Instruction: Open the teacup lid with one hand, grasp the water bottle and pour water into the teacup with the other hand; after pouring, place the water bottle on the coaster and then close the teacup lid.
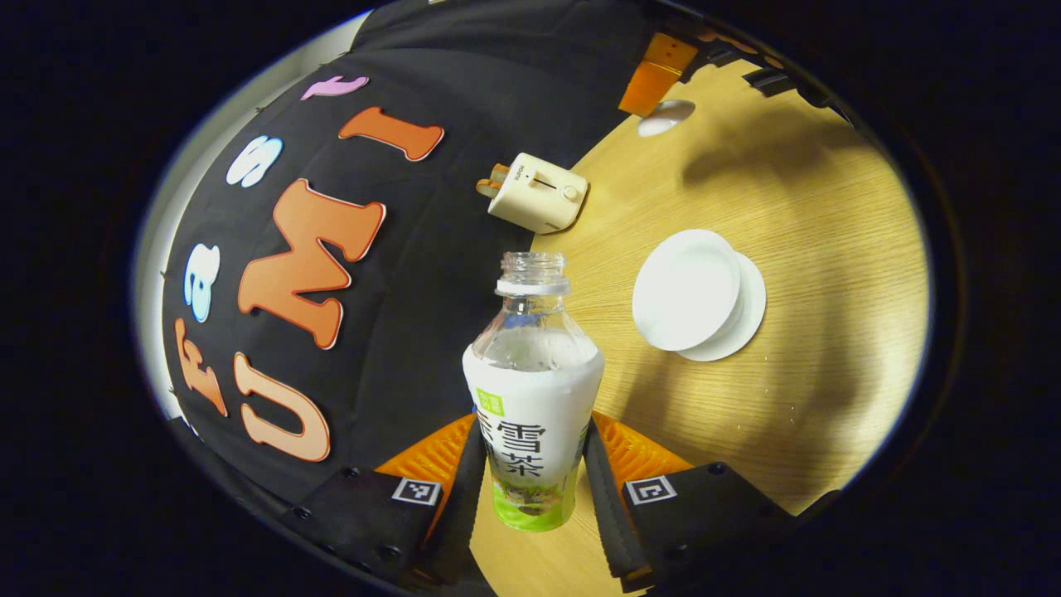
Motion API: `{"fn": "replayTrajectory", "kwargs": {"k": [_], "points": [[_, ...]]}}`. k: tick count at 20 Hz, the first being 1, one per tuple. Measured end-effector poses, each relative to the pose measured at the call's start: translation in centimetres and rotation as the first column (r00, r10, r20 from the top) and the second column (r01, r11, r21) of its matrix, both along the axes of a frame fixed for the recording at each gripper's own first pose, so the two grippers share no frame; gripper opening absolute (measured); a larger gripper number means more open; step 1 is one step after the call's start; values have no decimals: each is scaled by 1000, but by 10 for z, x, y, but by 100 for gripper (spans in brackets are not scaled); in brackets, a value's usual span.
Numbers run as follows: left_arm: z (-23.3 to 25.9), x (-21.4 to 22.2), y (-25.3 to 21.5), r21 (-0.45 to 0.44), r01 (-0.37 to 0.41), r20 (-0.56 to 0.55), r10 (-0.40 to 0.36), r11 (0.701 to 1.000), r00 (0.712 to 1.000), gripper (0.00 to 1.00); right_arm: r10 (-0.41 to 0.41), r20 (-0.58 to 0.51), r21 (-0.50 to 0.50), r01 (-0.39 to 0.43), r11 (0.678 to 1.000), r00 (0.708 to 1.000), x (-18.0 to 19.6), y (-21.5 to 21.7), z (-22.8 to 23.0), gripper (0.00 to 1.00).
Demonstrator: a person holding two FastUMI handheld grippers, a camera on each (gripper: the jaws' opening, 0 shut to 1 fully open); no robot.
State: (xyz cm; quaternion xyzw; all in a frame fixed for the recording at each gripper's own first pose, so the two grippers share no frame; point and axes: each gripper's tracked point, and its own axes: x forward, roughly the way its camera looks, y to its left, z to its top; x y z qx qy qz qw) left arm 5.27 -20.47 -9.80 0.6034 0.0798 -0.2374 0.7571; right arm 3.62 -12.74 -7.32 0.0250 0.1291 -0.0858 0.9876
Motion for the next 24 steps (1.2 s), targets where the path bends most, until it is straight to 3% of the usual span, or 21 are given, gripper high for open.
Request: {"fn": "replayTrajectory", "kwargs": {"k": [5,10,20,24], "points": [[-9,8,-6,148,49,-3,-49,988,999,64,-1,0,-4,1,1000,1000,-1,0,0,19],[-11,17,-4,316,86,7,-93,945,996,66,2,-5,-7,-2,1000,1000,-1,0,0,19],[-8,16,-7,495,149,-5,-169,856,986,64,7,-4,-9,-7,1000,1000,-2,1,1,19],[-11,15,-6,551,172,-17,-195,816,981,68,8,-9,-9,-8,1000,1000,-2,1,0,19]]}}
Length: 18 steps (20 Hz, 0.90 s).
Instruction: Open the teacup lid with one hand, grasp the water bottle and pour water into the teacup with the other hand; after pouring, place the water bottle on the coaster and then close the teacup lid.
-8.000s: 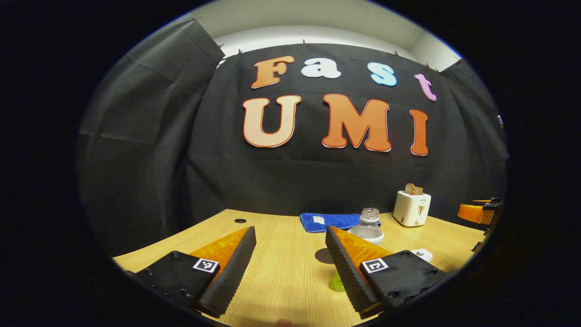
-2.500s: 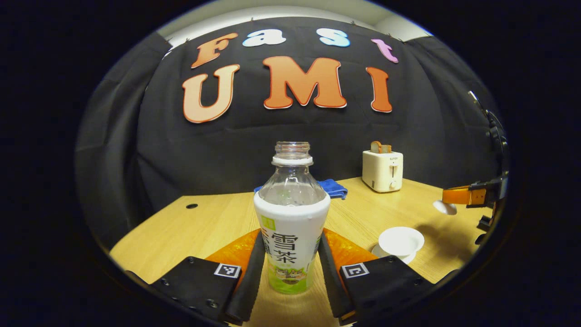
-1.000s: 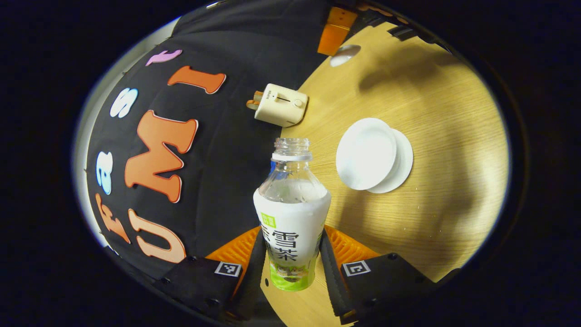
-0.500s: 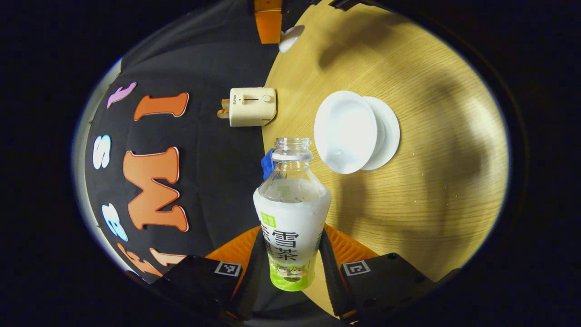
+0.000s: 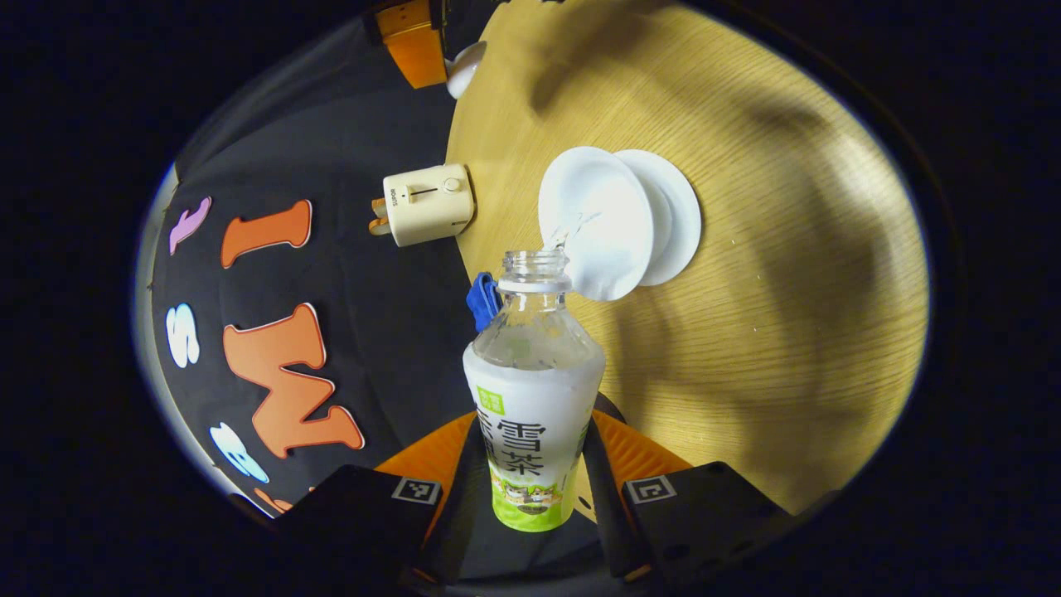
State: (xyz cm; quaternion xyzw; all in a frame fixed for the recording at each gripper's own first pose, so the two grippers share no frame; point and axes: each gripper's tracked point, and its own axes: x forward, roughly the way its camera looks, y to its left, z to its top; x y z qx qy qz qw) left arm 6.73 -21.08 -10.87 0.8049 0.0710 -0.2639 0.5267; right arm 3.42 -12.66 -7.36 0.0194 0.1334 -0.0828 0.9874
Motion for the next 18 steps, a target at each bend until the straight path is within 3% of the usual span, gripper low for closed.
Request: {"fn": "replayTrajectory", "kwargs": {"k": [2,6,7,18], "points": [[1,-2,-2,33,19,8,-19,999,1000,65,0,-3,0,0,1000,1000,0,-1,-1,19],[6,-4,-11,84,57,25,-60,995,998,69,2,-6,-2,-2,1000,1000,0,0,-1,19],[8,-4,-11,95,64,29,-67,993,997,64,4,-7,-3,-4,1000,1000,0,1,-1,19],[16,-8,-18,191,115,67,-129,975,989,64,-1,-10,-4,1,1000,1000,-1,-2,-2,19]]}}
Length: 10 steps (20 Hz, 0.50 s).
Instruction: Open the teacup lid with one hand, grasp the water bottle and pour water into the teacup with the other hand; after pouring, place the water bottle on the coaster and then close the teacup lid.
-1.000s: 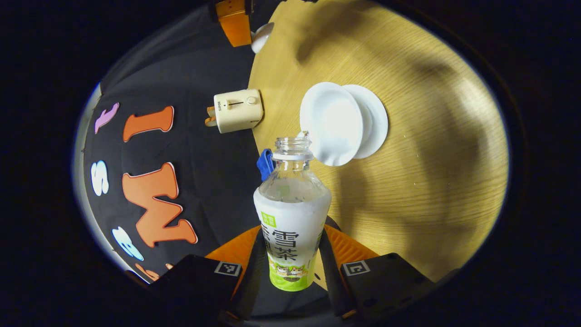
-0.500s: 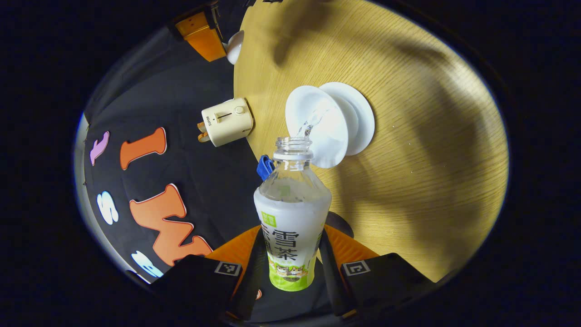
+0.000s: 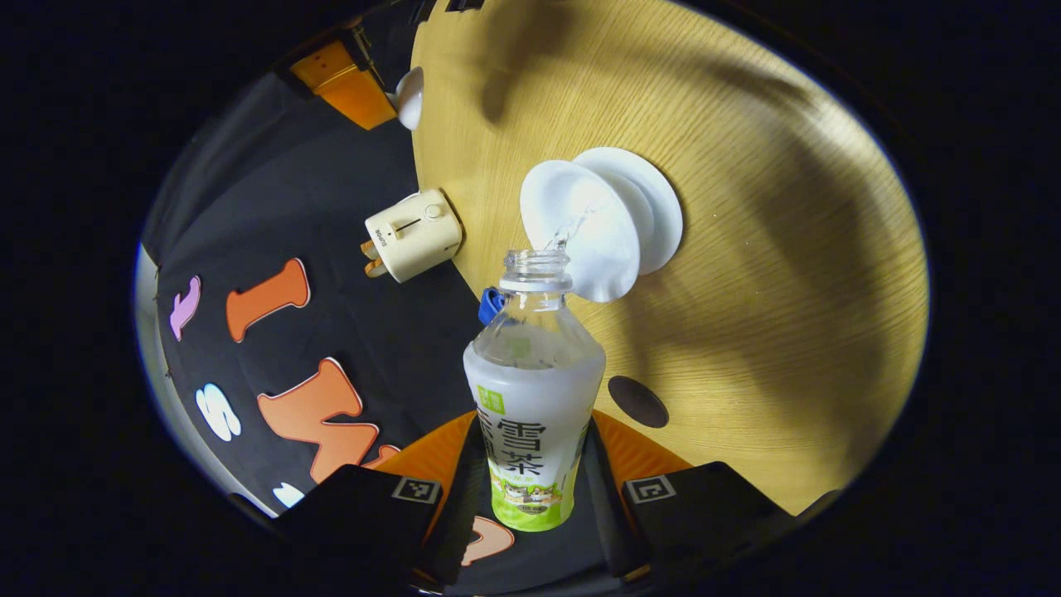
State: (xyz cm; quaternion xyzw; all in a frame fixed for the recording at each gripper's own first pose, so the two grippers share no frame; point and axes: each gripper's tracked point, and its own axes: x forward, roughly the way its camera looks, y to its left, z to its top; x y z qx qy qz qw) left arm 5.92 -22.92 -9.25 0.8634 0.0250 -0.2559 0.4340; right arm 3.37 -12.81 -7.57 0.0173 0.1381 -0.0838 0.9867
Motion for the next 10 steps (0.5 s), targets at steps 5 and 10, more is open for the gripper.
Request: {"fn": "replayTrajectory", "kwargs": {"k": [5,10], "points": [[0,-3,-4,-8,21,0,-21,1000,1000,64,-1,1,1,1,1000,1000,-1,-1,1,19],[-12,-5,-1,-138,-42,-58,34,990,998,66,-7,2,4,7,1000,1000,-1,-4,1,19]]}}
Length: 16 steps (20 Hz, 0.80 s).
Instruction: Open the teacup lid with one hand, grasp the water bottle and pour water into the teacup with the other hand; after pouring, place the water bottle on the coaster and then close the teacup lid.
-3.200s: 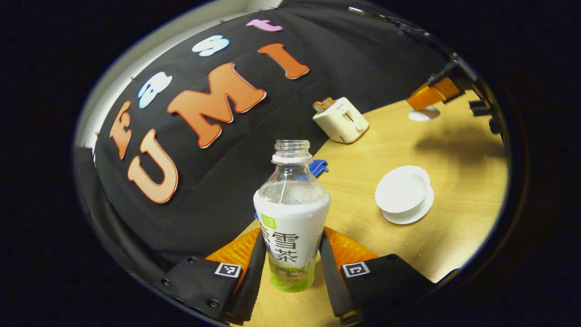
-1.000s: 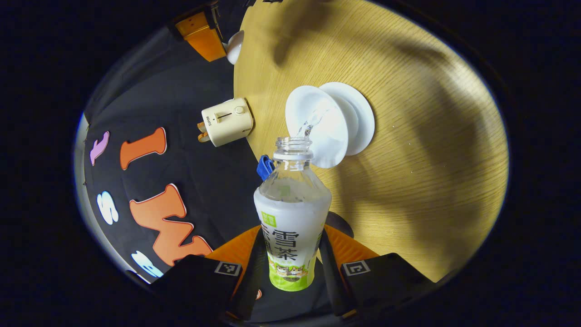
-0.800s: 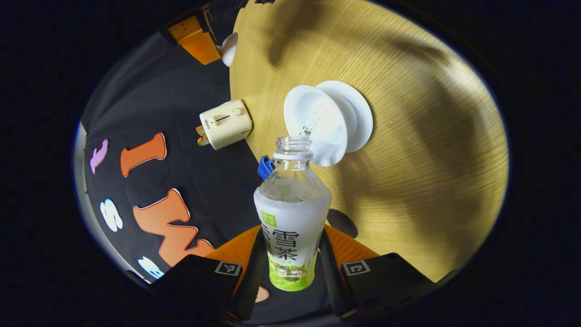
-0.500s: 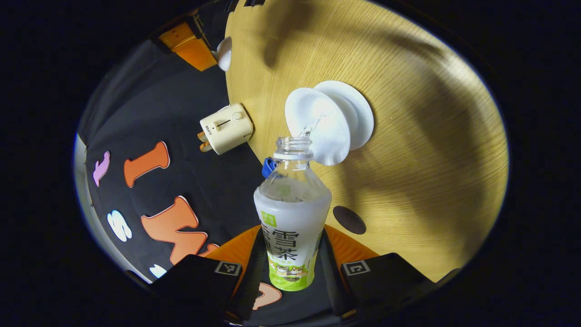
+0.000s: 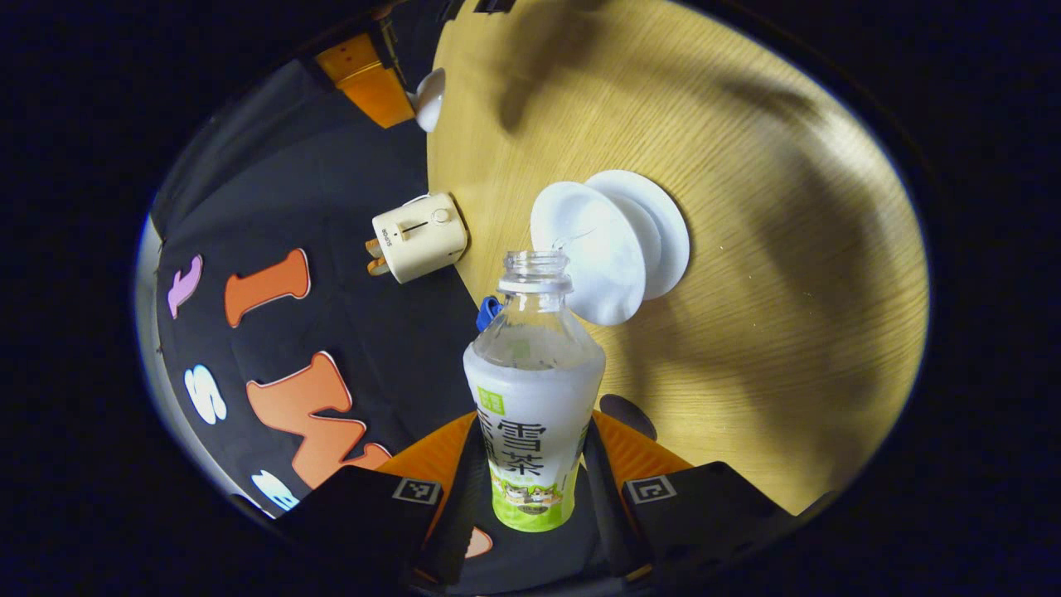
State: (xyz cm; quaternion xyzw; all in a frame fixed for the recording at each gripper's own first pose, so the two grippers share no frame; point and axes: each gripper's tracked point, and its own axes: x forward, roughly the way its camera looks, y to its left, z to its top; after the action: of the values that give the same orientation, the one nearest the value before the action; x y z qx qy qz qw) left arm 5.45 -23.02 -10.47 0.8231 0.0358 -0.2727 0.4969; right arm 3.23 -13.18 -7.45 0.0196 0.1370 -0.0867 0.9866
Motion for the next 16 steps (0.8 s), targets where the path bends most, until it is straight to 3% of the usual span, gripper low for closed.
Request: {"fn": "replayTrajectory", "kwargs": {"k": [2,3,5,8,10,12,13,15,16], "points": [[-4,2,4,-112,-69,-42,65,991,997,66,-4,1,1,4,1000,1000,0,-1,0,19],[-6,5,4,-171,-102,-67,92,980,994,63,-7,0,1,7,1000,1000,1,-3,0,19],[-6,3,1,-293,-138,-103,113,946,988,64,-14,-2,2,14,1000,1000,1,-4,-1,19],[1,2,2,-469,-240,-195,165,850,967,62,-18,-4,1,18,1000,1000,0,-5,-1,19],[10,7,3,-575,-306,-244,198,758,949,66,-15,0,0,15,1000,1000,-1,-3,0,19],[20,13,6,-672,-351,-275,219,652,936,62,-14,4,-3,14,1000,1000,-2,-2,1,19],[23,15,8,-718,-370,-294,224,590,929,66,-12,4,-5,12,1000,1000,-1,-1,2,19],[30,20,17,-783,-431,-364,231,449,902,63,-6,1,-5,6,1000,1000,-2,0,0,19],[33,26,20,-800,-464,-404,232,379,885,66,-2,-3,-4,2,1000,1000,-1,2,-1,19]]}}
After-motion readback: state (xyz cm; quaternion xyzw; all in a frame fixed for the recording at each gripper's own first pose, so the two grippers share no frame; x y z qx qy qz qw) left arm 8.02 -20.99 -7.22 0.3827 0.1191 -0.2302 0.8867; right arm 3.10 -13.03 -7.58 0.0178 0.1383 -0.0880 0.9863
